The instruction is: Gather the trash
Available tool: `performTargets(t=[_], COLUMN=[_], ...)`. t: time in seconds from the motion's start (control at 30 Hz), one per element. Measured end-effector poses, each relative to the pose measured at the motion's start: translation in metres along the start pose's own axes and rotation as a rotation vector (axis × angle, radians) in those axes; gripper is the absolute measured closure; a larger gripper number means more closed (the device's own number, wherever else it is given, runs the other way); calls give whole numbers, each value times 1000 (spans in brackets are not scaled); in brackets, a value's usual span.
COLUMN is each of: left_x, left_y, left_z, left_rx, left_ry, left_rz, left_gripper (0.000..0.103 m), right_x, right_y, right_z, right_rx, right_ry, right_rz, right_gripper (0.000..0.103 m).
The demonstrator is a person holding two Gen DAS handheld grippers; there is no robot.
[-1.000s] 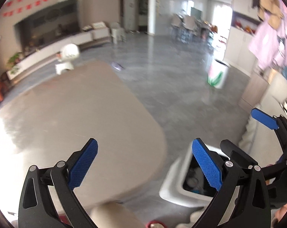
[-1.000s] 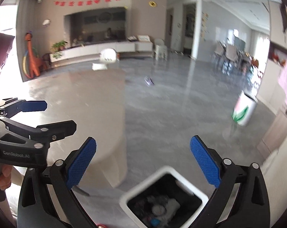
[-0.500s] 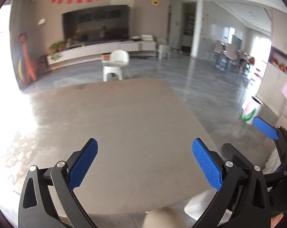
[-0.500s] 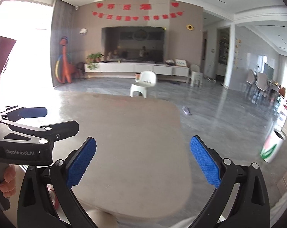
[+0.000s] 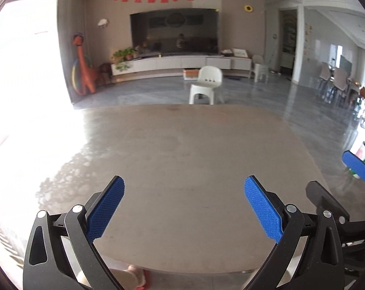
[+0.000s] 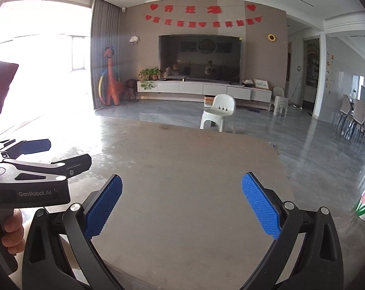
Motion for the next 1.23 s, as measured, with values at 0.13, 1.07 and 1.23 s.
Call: performTargets(t=[0.13,1.07,1.23], left_x=[24,74,76], left_y=[-3,-2,-4], left_z=[-1,12,16], left_rx=[-1,-51,-59], left_ry=[-11,-73,-76], left_rz=[23,42,32], left_gripper=[5,5,5], right_x=[24,56,57], right_y=[-9,-26,-26], right_z=[-9,-22,-23], right_rx=[2,-12,-13], right_ry=[-15,-53,-52], right_rz=[13,15,17], right_gripper=[4,4,4])
Point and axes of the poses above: each gripper's, at about its wrist camera, not at the fingertips, and z roughly against the way its jaws point, x to its left, y to its underside, the point moved 9 cm from there along -z, roughly the way its jaws point, and after that the axes turned 6 degrees about z, right-handed, at the moved point
